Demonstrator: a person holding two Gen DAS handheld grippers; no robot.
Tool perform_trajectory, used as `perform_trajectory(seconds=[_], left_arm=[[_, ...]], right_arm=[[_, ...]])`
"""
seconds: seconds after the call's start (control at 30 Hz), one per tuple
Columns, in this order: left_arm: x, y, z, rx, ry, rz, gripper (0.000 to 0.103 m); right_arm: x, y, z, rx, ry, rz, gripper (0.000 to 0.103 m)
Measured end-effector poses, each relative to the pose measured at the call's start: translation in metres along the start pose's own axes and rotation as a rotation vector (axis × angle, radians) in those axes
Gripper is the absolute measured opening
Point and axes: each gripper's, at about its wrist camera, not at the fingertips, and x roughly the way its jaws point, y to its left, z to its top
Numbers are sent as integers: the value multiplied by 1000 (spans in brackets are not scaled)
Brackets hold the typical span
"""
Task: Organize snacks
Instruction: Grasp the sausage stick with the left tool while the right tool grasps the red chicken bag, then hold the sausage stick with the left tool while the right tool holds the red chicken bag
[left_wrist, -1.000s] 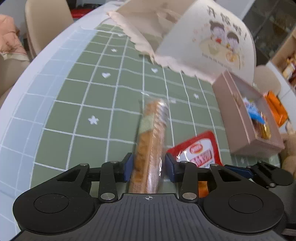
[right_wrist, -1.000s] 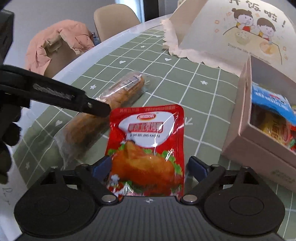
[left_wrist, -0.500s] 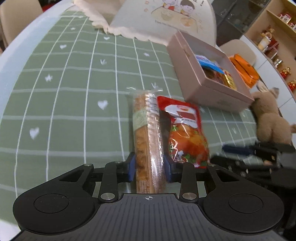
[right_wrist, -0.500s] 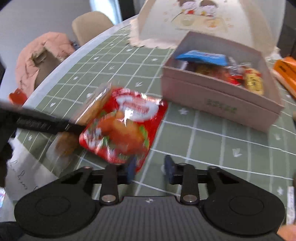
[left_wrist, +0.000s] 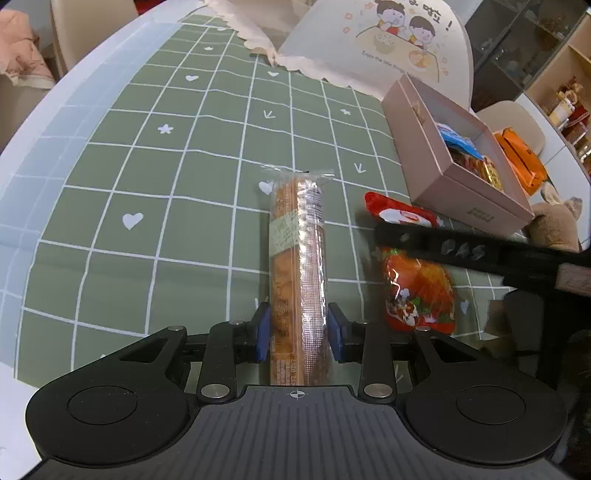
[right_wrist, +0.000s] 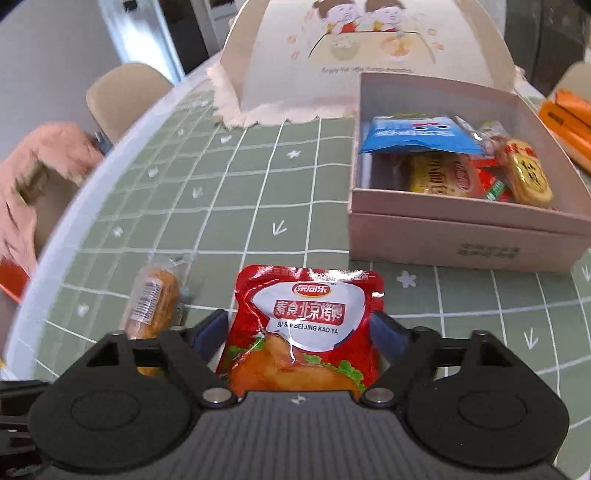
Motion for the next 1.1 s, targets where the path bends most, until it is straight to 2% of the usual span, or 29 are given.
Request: perform_trajectory(seconds=[0.1, 0.23, 0.3, 0.47, 0.63, 0.73, 0.87, 1.1], left_arm=[[0, -2, -1, 3, 4, -6, 36], [6, -11, -3, 17, 18, -38, 36], [9, -20, -4, 36, 32, -57, 36], [21, -50, -11, 103, 72, -122, 36], [30, -75, -18, 154, 100, -161, 36], [33, -84, -20, 168, 106, -163, 36], [36, -86, -19, 157, 108, -168, 36], [34, -83, -19, 145, 105, -163, 36]], right_arm=[[-1, -6, -10, -38, 27, 26, 92], [-23, -20, -29, -80, 18, 74, 85], [-36, -25, -40, -117, -2, 55, 82], [-65, -38, -73, -230, -71, -55, 79], [-74, -64, -86, -158, -61, -54, 79], [-69, -76, -87, -98, -19, -32, 86], [-64, -85, -88, -19, -19, -13, 91], [-53, -74, -83, -63, -11, -83, 95]])
